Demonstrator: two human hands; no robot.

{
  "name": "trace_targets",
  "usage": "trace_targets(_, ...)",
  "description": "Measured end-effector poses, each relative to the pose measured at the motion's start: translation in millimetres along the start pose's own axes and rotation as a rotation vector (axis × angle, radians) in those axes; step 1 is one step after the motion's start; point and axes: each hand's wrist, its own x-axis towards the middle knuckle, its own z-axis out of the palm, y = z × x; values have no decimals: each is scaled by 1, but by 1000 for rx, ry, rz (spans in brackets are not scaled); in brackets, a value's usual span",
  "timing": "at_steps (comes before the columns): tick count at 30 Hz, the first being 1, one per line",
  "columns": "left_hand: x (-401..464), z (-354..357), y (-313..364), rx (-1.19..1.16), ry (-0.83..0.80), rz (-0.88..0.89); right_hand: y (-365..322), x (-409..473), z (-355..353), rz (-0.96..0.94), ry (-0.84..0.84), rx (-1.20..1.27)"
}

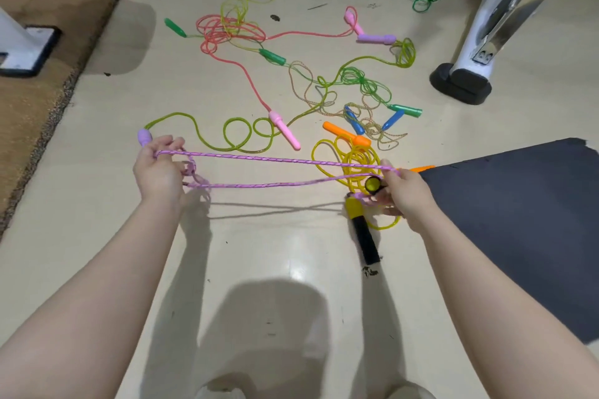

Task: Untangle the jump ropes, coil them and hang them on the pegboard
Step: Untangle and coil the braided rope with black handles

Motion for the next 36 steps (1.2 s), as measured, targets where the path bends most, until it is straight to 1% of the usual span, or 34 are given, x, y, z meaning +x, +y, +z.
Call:
trace_targets(2,6,-3,-8,-107,5,6,-5,-8,10,144,-99,206)
trace_targets(3,11,-5,-11,-179,13,4,-9,-11,12,171,-152,277)
trace_targets(6,16,-9,-15,-308,65,-16,-20,-23,9,140,-343,383)
trace_targets(7,17,-10,-20,-268,83,-9,-24,-25,5,127,-399,404)
trace_targets(8,16,-13,-24,-179,105,-3,-26,-26,1,115,-419,404)
trace_targets(9,15,-17,-28,-55,147,7,-28,-27,-2,91,-382,360)
trace_targets(10,14,-22,-34,95,164,15,-26,-23,-4,54,-284,267)
trace_targets(12,14,-36,-44,371,191,37,-18,-16,-7,-72,-5,-6)
trace_targets(13,16,-43,-48,458,204,27,-11,-12,-9,-130,123,-118)
trace_targets(14,16,-47,-47,511,199,-5,-4,-9,-11,-148,197,-171)
trace_targets(15,21,-52,-49,561,190,-34,1,-6,-12,-132,213,-147)
trace_targets(17,27,-61,-59,733,141,-62,5,-4,-9,-42,120,48)
trace_targets(18,26,-63,-63,829,87,-71,4,-5,-7,26,57,131)
trace_targets(20,20,-61,-73,987,-32,-65,-4,-8,-3,171,-73,179)
trace_targets(21,15,-56,-78,1066,-89,-69,-8,-11,-2,200,-135,197)
trace_targets(23,3,-42,-83,1228,-243,-139,-18,-16,0,215,-218,312)
trace_targets(25,-13,-23,-84,1356,-457,-189,-31,-20,-4,241,-274,551)
trace_targets(26,-22,-13,-83,1425,-555,-180,-38,-23,-6,253,-310,666)
trace_targets(27,-30,-3,-82,1478,-625,-92,-44,-25,-8,249,-343,734)
trace_targets(28,-39,8,-82,1467,-677,35,-49,-26,-9,235,-373,759)
trace_targets(29,-51,19,-81,1375,-733,152,-54,-28,-9,214,-397,760)
trace_targets(30,-64,29,-80,1256,-814,232,-57,-29,-8,196,-418,768)
trace_targets(31,-77,37,-82,1142,-924,257,-60,-31,-7,187,-427,801)
trace_targets(33,-104,50,-81,965,-1145,175,-60,-32,-5,230,-443,940)
trace_targets(35,-124,56,-80,744,-1297,39,-57,-32,0,334,-472,1117)
trace_targets(36,-132,59,-82,657,-1375,13,-56,-32,3,365,-479,1177)
